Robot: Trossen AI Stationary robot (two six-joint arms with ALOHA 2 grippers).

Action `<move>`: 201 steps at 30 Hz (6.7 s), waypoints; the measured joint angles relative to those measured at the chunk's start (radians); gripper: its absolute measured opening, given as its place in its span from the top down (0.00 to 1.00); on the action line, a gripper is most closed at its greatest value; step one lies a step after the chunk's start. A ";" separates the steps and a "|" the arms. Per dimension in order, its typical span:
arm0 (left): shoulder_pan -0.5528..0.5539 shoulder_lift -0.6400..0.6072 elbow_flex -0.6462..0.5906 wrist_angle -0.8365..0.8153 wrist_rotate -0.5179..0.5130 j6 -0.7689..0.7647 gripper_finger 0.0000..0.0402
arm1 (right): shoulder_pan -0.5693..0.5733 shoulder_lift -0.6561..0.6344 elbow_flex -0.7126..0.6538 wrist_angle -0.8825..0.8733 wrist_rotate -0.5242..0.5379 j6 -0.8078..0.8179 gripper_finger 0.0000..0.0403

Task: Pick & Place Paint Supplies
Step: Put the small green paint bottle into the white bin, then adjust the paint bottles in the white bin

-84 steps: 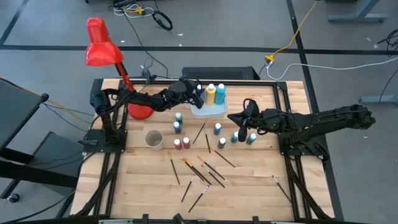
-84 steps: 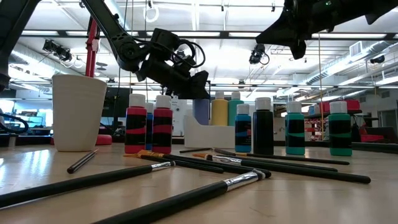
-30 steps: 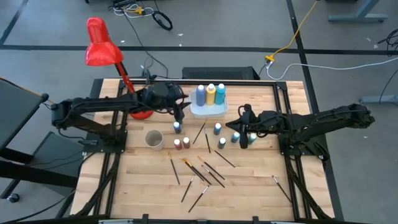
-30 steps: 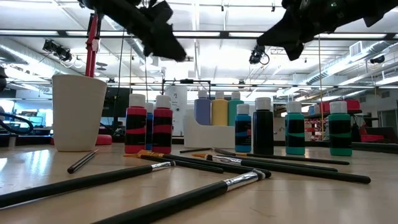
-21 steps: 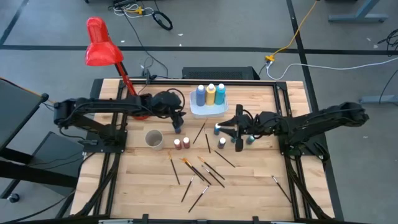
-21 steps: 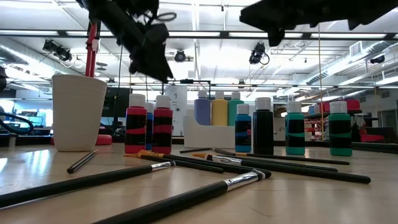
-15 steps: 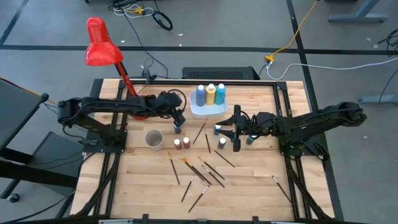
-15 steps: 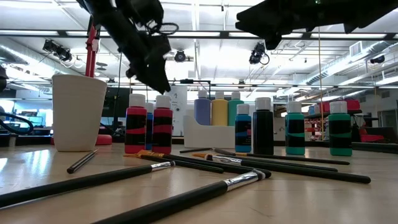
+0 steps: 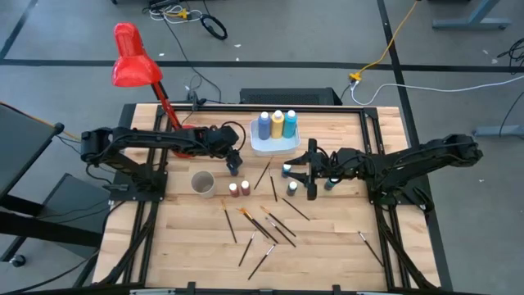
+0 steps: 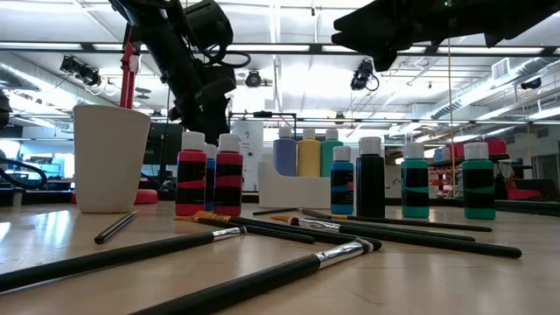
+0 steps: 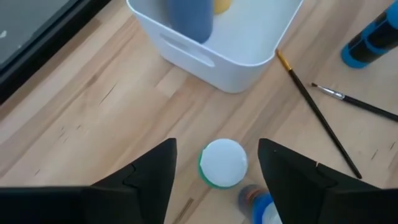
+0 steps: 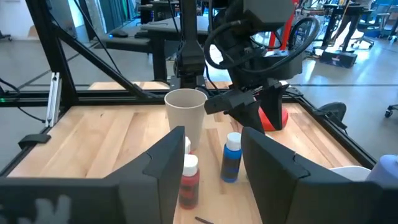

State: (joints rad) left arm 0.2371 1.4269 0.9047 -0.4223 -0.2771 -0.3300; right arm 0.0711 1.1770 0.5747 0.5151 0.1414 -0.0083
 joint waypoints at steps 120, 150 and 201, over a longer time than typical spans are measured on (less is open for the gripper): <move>0.107 0.450 0.621 -0.225 0.040 0.237 0.53 | 0.000 0.000 0.000 -0.019 0.000 0.024 0.59; -0.108 -0.435 0.053 0.063 0.016 0.366 0.98 | -0.011 0.000 0.000 -0.163 0.156 0.070 0.99; -0.067 -0.496 -0.388 0.906 -0.025 0.496 0.97 | -0.570 0.550 0.328 -0.234 -0.257 -0.158 1.00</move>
State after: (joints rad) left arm 0.1699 0.9306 0.5163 0.4839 -0.3019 0.1655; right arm -0.4987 1.7272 0.9031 0.2812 -0.1154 -0.1658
